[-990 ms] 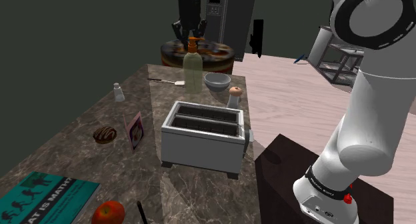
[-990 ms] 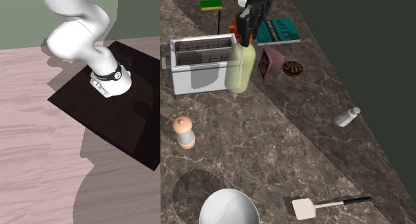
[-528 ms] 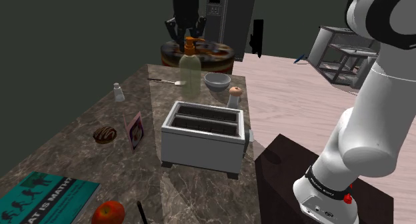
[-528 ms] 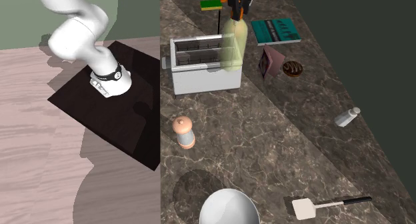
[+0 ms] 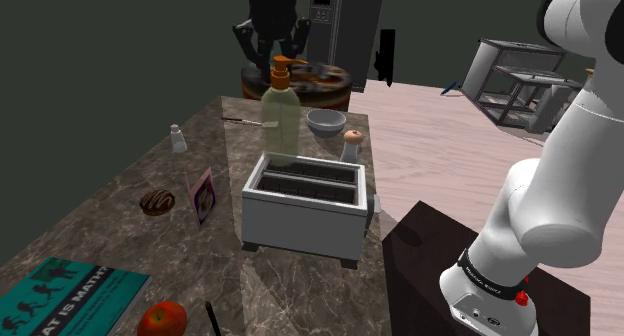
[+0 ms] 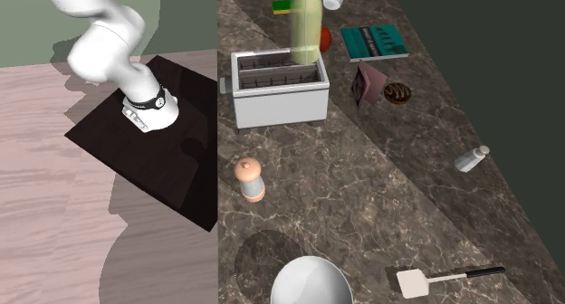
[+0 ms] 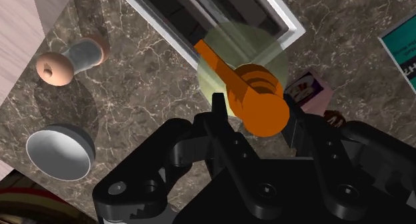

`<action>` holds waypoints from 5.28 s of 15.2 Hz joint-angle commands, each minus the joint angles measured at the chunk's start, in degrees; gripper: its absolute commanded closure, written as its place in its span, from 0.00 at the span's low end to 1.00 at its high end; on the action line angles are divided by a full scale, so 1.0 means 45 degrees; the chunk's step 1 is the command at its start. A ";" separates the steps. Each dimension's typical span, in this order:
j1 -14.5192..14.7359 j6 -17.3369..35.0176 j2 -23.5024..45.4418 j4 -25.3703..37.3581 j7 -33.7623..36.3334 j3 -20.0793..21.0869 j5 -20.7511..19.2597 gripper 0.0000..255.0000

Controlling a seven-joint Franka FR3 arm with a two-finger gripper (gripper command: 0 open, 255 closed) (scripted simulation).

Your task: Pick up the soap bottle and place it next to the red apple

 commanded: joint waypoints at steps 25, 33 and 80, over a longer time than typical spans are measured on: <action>0.3510 -0.2079 0.1196 0.2491 0.6250 0.3033 -0.0428 1.00; 0.3210 -0.0368 0.0344 0.0062 0.6095 0.2871 0.0037 1.00; 0.3079 0.6981 0.0303 -0.7341 0.6660 0.2751 -0.0075 1.00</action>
